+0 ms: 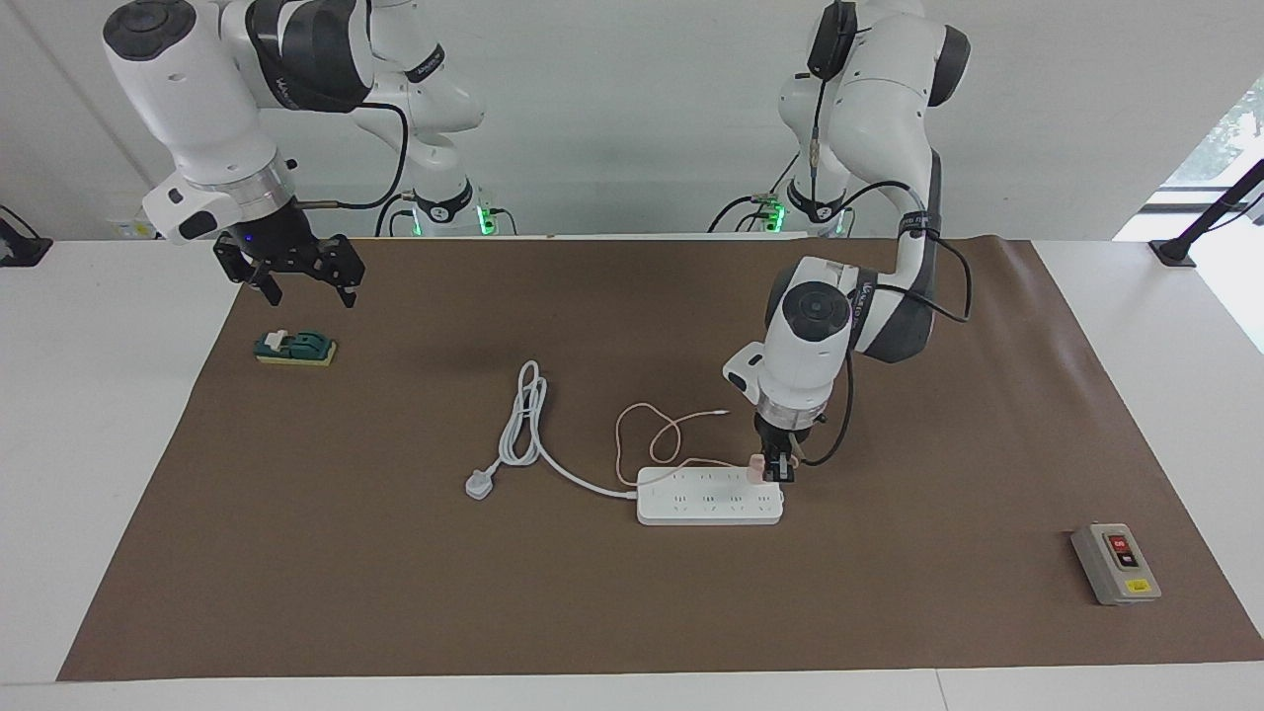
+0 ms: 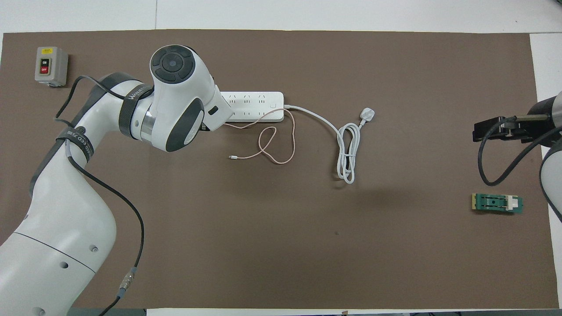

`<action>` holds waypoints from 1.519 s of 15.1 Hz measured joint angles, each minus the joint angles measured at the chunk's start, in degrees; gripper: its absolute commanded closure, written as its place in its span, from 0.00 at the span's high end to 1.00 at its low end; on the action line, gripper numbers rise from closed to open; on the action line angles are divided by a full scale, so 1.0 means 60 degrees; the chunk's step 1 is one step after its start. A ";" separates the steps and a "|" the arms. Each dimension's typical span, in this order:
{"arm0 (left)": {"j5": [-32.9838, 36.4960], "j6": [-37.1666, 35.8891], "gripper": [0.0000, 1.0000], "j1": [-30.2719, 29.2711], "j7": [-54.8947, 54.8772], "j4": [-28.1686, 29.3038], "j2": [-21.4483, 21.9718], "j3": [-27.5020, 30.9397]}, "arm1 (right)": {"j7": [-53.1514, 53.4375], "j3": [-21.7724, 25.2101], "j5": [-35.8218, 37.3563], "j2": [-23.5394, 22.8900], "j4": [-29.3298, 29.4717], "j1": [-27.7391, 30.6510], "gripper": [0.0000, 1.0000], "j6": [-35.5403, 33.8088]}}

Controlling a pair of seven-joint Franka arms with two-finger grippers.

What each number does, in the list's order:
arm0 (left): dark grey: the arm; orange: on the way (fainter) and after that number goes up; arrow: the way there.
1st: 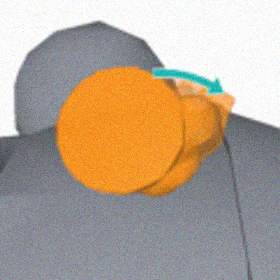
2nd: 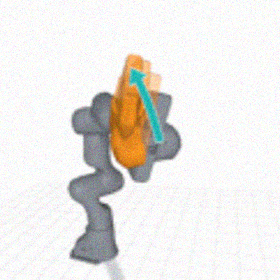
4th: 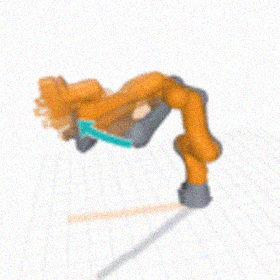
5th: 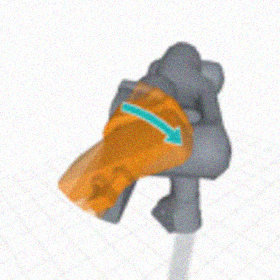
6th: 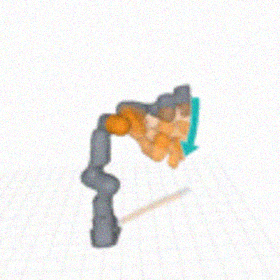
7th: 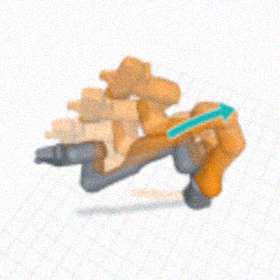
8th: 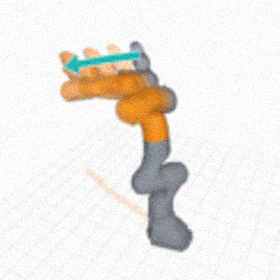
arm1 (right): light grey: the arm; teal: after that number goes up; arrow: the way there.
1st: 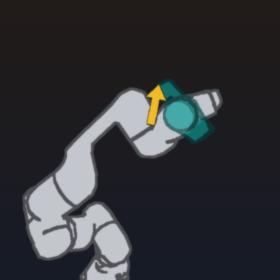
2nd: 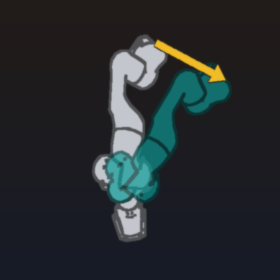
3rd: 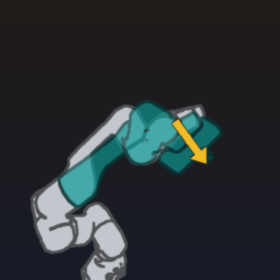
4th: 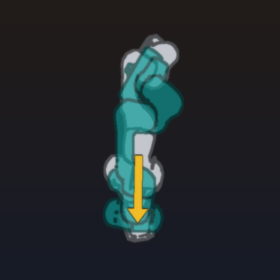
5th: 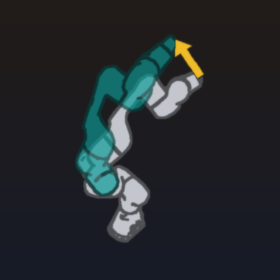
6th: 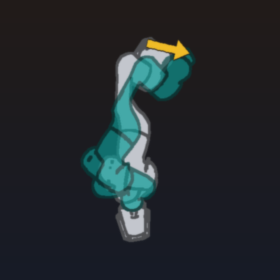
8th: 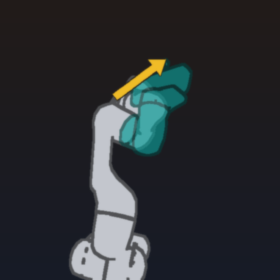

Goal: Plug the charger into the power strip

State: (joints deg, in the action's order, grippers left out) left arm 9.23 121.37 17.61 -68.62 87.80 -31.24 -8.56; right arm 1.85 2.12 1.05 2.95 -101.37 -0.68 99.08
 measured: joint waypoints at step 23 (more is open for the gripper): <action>-0.1577 0.0115 1.00 -0.0289 0.0171 0.0052 -0.0054 0.0097 | 0.0000 -0.0044 -0.0005 0.0043 0.0224 -0.0001 1.00 -0.0418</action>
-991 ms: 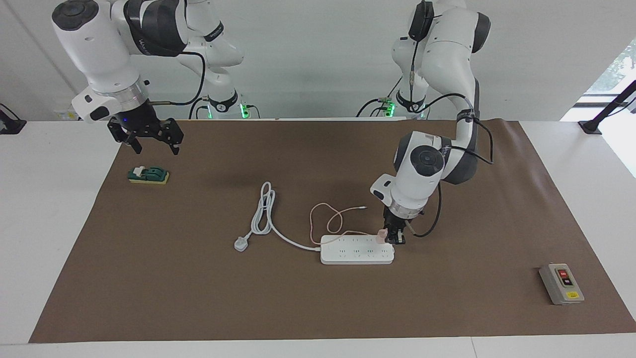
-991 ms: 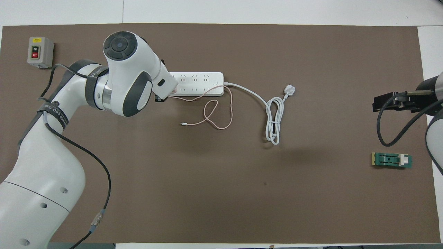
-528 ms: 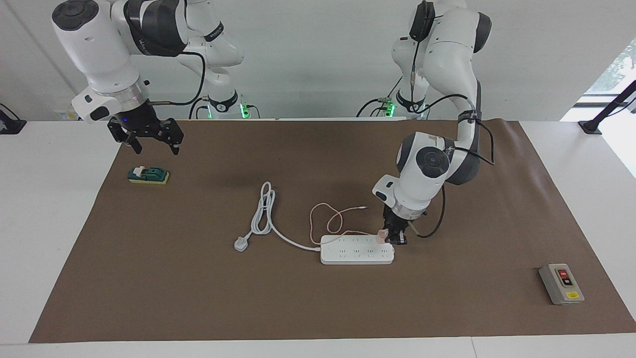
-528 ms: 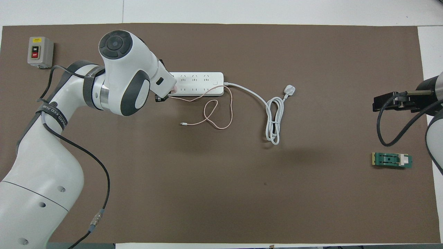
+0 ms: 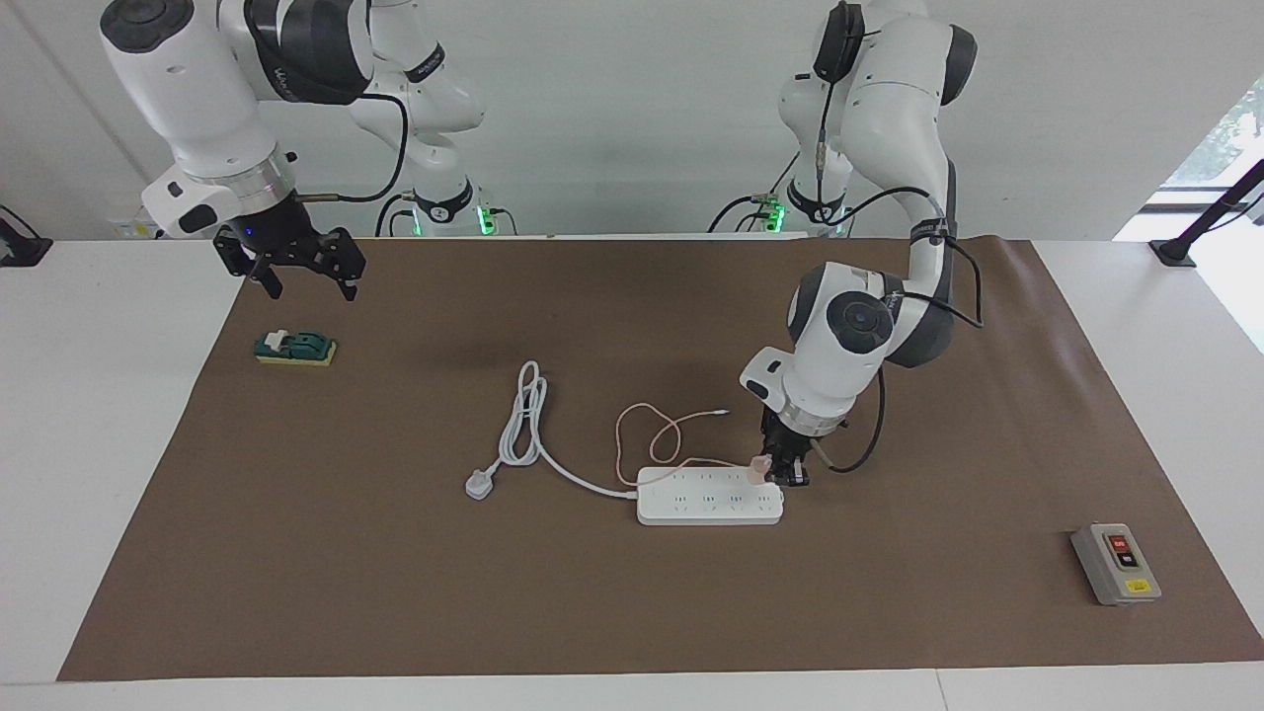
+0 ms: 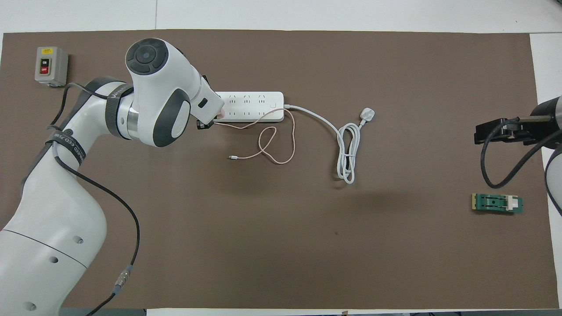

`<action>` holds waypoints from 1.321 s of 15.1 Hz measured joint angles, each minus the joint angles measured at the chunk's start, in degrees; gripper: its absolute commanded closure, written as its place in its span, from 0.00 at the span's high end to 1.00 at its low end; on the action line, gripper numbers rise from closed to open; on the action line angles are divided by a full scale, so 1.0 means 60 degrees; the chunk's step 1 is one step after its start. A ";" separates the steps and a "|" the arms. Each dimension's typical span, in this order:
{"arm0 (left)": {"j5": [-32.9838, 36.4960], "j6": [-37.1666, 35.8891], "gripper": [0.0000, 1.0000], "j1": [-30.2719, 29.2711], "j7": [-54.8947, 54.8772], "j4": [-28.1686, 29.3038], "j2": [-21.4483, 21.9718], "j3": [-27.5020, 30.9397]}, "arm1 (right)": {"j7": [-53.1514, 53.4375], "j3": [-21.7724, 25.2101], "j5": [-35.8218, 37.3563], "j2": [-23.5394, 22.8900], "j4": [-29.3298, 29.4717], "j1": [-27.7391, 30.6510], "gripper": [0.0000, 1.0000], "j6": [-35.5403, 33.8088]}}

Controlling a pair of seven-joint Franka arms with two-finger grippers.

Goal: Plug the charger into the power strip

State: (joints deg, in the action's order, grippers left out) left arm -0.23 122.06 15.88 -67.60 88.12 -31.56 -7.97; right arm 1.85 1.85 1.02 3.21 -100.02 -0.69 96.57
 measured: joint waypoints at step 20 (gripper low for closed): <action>-0.1350 -0.2108 1.00 -0.0400 0.1131 -0.0101 0.1374 0.0008 | 0.0000 -0.0006 -0.0003 -0.0007 0.0658 0.0000 1.00 -0.0703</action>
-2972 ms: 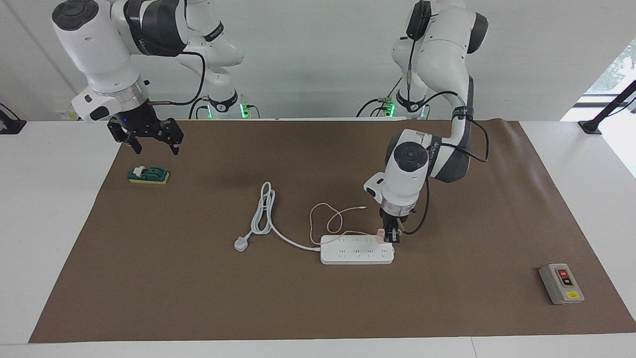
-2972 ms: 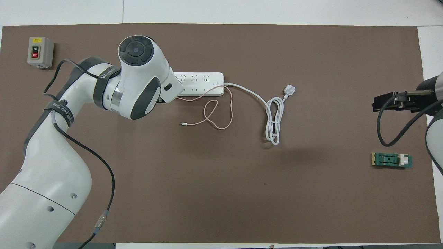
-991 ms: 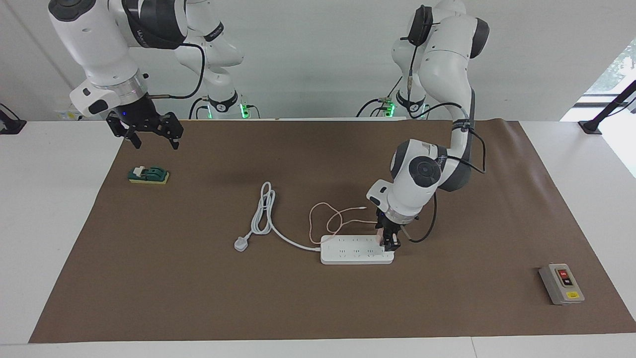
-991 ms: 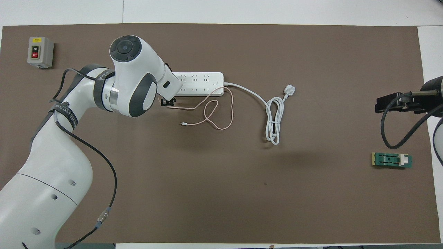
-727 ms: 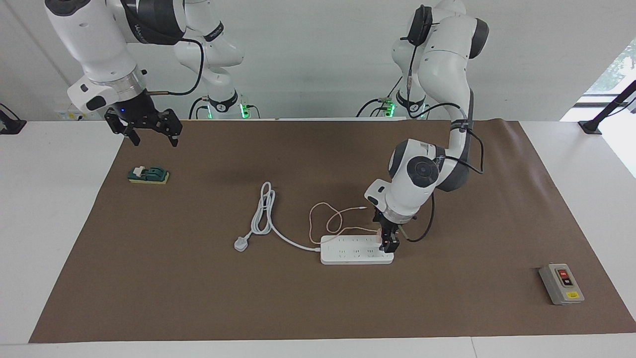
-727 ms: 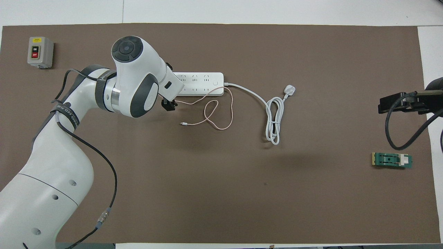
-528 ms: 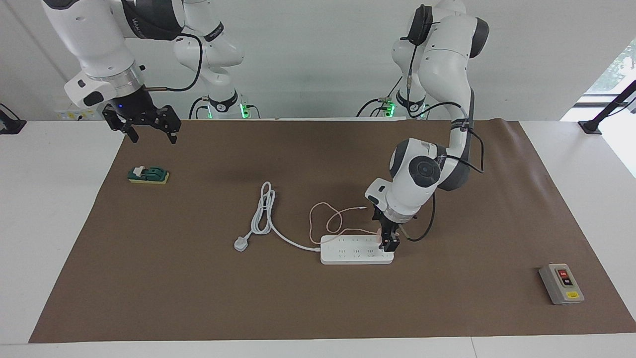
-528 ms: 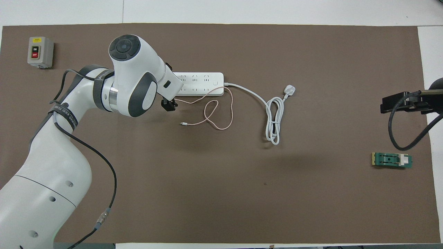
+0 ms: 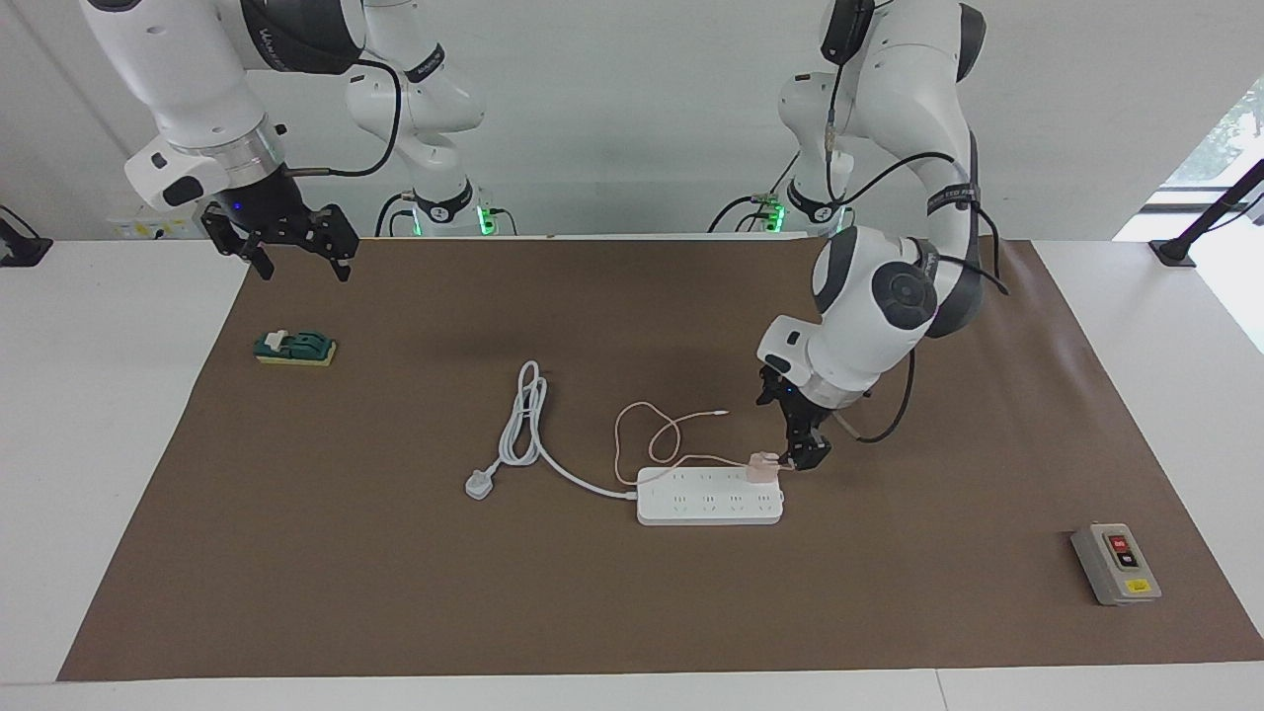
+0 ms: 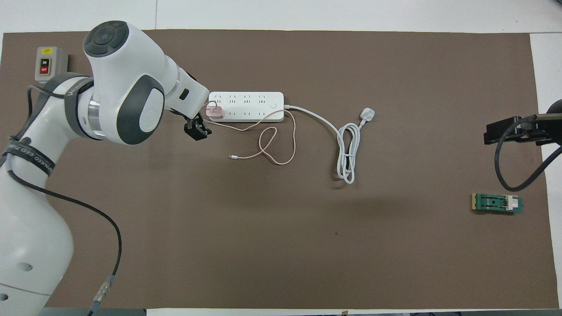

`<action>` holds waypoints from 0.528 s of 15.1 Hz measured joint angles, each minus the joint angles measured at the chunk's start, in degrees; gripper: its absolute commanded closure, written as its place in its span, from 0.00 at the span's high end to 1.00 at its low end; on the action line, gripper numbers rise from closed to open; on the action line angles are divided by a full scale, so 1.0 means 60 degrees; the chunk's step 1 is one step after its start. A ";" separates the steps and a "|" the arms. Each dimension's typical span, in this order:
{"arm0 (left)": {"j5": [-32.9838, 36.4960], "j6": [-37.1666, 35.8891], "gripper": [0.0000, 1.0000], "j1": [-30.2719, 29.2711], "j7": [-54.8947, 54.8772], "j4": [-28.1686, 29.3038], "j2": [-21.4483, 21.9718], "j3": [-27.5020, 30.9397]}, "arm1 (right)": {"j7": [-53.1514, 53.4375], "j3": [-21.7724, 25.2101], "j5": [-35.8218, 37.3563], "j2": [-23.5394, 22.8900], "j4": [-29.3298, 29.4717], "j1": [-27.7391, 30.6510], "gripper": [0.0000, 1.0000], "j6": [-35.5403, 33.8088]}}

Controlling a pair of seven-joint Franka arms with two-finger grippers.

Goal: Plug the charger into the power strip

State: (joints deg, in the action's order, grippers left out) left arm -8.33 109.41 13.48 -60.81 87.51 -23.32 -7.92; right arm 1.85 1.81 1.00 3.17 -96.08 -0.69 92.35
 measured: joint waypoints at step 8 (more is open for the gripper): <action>0.0220 -0.2082 1.00 -0.1045 0.2016 0.0038 0.1666 0.0412 | 0.0000 0.0000 0.0000 -0.0005 0.0000 0.0000 1.00 -0.0016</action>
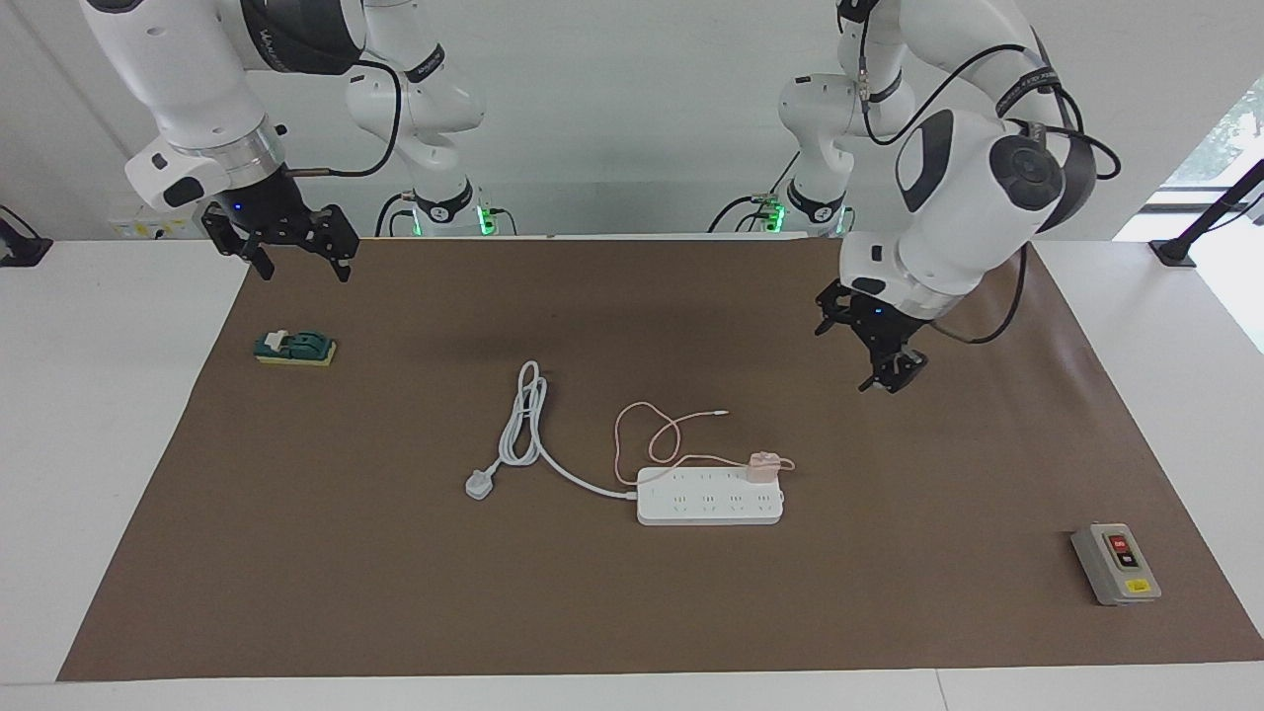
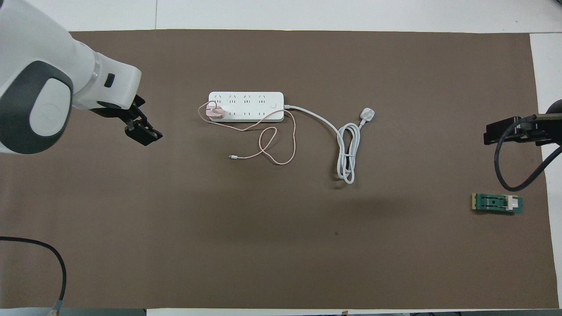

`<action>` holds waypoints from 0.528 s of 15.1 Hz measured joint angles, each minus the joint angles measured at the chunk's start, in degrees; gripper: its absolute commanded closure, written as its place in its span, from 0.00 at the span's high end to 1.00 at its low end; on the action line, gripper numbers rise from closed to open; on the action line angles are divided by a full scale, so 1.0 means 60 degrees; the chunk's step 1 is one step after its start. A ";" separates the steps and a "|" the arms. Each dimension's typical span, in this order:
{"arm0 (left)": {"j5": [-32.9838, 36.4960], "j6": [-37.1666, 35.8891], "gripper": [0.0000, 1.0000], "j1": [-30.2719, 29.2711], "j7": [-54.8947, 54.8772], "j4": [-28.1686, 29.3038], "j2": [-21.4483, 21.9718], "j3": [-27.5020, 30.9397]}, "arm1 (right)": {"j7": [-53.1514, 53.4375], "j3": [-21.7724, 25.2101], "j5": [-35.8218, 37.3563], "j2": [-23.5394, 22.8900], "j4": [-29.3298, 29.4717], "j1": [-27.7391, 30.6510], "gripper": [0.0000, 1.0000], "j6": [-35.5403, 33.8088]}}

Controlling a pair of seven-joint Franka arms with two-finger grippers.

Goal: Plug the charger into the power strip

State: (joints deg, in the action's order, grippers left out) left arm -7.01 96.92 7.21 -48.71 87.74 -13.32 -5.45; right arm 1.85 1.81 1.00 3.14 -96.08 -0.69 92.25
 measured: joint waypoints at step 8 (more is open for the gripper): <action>0.0310 -0.0561 1.00 -0.1143 0.4935 0.0035 0.0286 0.0778 | 0.0000 0.0000 0.0000 0.0000 0.0000 0.0000 1.00 0.0000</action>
State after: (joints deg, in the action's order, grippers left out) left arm -5.15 93.56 0.36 -19.10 87.95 -11.60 -0.78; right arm 1.85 1.81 1.00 3.14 -96.08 -0.69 92.25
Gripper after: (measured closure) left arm 0.000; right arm 0.000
